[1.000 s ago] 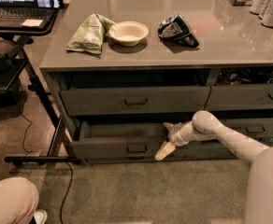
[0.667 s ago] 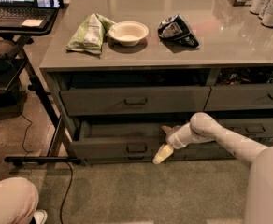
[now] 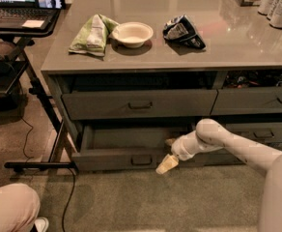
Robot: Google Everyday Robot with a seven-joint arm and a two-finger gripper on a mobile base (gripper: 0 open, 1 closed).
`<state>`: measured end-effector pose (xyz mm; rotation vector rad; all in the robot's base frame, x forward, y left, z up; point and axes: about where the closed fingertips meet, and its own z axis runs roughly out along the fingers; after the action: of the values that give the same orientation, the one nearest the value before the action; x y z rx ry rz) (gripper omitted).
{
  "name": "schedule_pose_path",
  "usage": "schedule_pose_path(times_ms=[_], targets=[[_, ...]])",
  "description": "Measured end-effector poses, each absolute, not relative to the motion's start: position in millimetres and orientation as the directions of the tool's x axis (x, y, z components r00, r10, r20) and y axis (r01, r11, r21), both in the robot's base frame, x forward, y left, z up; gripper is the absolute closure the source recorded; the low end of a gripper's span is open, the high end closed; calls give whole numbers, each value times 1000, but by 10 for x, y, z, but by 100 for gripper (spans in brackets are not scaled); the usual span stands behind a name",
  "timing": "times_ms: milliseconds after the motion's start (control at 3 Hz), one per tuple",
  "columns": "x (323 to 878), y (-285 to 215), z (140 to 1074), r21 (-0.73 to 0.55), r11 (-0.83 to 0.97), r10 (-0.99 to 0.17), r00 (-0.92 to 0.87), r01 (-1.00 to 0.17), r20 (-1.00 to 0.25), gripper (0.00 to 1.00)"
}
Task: Open middle drawer
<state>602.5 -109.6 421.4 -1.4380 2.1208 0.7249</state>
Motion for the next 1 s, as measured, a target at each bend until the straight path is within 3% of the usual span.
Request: schedule_pose_path(times_ms=[1000], targets=[[5302, -1207, 4560, 281, 348, -704, -448, -894, -551, 89]])
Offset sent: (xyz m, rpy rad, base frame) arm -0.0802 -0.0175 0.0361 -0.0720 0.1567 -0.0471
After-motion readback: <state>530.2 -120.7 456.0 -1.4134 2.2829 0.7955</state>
